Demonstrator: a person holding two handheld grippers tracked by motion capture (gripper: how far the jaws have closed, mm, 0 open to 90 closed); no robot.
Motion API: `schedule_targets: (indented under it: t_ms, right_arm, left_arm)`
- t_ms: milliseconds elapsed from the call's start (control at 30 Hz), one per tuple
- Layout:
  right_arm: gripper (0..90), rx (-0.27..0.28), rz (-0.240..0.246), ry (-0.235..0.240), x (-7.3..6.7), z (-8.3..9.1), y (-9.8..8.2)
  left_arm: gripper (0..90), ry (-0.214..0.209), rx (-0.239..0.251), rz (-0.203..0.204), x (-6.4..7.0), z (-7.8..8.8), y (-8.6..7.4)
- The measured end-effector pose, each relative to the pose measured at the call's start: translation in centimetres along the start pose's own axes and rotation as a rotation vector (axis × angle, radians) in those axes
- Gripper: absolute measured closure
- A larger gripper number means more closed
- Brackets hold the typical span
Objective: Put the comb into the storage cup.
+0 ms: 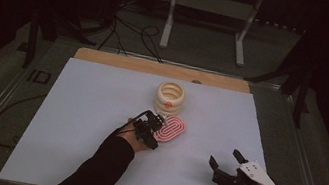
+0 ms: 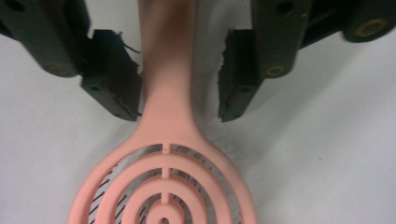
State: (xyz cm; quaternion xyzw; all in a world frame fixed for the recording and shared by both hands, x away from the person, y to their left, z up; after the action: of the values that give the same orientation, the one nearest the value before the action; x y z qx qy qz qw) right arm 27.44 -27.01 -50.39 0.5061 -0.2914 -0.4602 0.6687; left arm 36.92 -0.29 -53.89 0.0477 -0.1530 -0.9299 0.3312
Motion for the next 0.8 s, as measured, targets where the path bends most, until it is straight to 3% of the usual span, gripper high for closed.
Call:
schedule_targets:
  t_ms: [167,333,800]
  right_arm:
    - [11.0,-0.004,-0.001,-0.003,-0.01,-0.04,-0.03]
    - [11.0,-0.005,0.001,-0.004,-0.01,-0.07,-0.05]
    - [11.0,-0.012,0.004,-0.003,-0.01,-0.20,-0.17]
  left_arm:
    - [63.0,-0.031,0.006,0.022,-0.20,0.00,0.15]
    - [68.5,-0.035,0.002,0.011,-0.23,0.06,0.06]
    - [69.8,-0.046,0.018,0.003,-0.29,0.30,-0.36]
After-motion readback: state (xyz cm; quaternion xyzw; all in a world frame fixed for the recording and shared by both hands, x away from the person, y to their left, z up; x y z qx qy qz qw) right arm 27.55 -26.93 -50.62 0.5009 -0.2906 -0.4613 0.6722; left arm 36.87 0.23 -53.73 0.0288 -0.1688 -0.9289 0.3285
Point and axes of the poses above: each handheld gripper's, and its own axes: z roughly backward along the jaws, y roughly out of its top, x roughly to its right, the point moved 5 cm from there along -z, roughly forward along the jaws, and after that the axes turned 3 degrees about -z, right-handed, at the moved point
